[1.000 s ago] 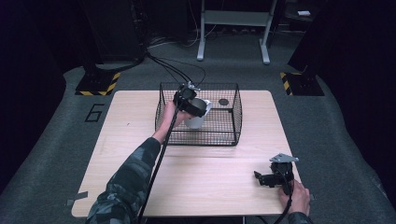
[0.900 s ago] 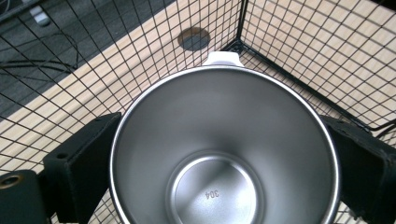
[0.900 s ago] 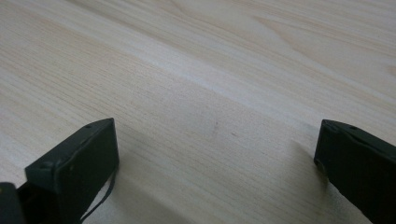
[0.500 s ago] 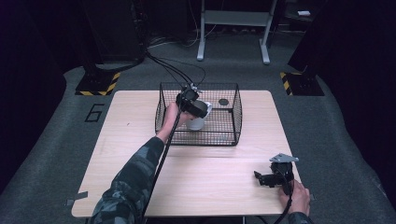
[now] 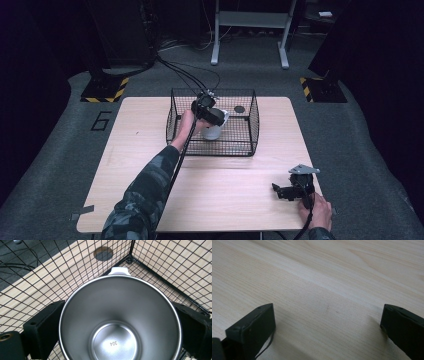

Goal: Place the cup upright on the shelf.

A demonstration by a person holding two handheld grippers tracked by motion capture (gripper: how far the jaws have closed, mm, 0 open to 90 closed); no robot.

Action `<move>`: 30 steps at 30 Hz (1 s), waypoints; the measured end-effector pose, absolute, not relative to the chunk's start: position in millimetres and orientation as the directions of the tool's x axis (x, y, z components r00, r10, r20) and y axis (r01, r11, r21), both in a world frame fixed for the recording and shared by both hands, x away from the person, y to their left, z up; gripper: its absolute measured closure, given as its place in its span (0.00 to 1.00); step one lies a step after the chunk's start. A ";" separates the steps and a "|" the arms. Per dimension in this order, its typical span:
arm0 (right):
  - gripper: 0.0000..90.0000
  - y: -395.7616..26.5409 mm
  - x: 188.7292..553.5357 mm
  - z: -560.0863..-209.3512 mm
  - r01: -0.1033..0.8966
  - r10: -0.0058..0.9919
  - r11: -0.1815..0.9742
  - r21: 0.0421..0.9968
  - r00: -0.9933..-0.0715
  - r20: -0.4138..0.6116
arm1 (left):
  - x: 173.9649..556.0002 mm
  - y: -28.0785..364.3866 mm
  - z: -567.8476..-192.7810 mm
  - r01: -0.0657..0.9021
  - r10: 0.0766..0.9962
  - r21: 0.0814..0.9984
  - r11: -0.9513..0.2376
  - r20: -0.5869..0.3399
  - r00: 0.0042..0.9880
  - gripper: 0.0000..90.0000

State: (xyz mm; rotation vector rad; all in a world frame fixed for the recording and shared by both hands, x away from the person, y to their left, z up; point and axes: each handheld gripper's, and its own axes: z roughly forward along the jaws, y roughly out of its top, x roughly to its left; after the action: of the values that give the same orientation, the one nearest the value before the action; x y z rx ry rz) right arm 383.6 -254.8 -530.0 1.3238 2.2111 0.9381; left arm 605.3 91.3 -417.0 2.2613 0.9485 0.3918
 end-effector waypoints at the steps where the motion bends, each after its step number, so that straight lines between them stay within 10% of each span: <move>1: 0.00 -255.0 383.9 -530.0 0.612 0.879 0.331 0.718 -0.477 0.001 | 606.1 91.1 -417.9 0.527 0.720 0.664 -0.530 0.025 0.693 0.07; 30: 0.00 -254.2 383.4 -530.2 0.617 0.884 0.322 0.718 -0.468 0.006 | 596.9 107.2 -417.8 0.557 0.728 0.657 -0.508 -0.017 0.685 0.00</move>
State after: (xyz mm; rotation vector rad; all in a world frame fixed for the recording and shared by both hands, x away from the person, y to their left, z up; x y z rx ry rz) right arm 383.4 -254.2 -530.2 1.3312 2.2054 0.9389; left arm 596.9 107.2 -417.8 2.2504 0.9817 0.3455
